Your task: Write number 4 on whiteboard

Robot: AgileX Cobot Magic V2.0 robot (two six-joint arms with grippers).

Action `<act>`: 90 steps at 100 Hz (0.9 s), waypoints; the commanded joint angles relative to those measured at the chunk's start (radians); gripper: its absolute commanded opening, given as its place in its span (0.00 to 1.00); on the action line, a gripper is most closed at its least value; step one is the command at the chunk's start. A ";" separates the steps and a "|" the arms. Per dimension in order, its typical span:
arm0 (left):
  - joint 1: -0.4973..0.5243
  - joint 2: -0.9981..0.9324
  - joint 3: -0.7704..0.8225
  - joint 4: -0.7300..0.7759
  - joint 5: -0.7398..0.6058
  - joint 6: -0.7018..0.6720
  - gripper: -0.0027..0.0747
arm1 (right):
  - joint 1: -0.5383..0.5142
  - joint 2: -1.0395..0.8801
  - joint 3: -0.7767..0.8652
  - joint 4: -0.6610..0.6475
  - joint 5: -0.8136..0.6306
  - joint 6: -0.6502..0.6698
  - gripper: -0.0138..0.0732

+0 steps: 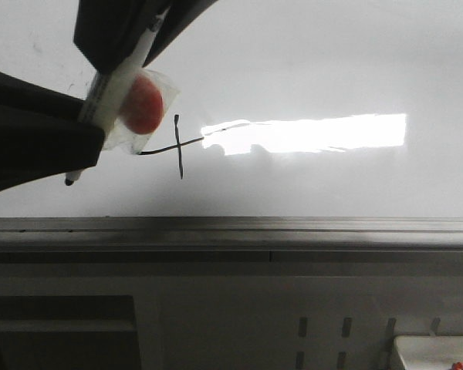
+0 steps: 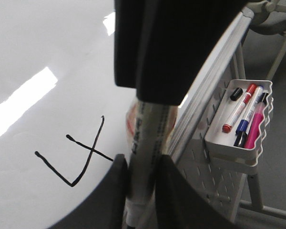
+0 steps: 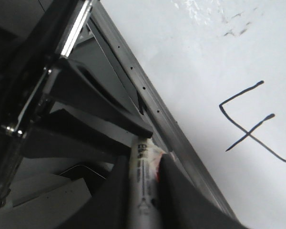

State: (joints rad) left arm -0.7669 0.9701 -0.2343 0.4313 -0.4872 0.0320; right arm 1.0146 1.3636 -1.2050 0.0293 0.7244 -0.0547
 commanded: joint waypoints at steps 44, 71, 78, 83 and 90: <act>-0.006 -0.004 -0.030 -0.035 -0.052 -0.016 0.01 | -0.008 -0.036 -0.033 0.005 -0.148 -0.023 0.89; 0.010 -0.004 -0.030 -0.381 0.029 -0.020 0.01 | -0.058 -0.117 -0.033 -0.062 -0.349 -0.023 0.86; 0.026 -0.004 -0.033 -0.558 0.072 -0.020 0.01 | -0.076 -0.143 -0.033 -0.062 -0.355 -0.023 0.86; 0.033 -0.004 -0.043 -0.699 0.113 -0.020 0.01 | -0.083 -0.156 -0.033 -0.062 -0.355 -0.023 0.86; 0.046 -0.004 -0.071 -0.831 0.190 -0.020 0.01 | -0.085 -0.167 -0.033 -0.062 -0.353 -0.023 0.86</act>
State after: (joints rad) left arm -0.7336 0.9701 -0.2492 -0.2056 -0.3014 0.0252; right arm 0.9368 1.2352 -1.2050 -0.0194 0.4483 -0.0658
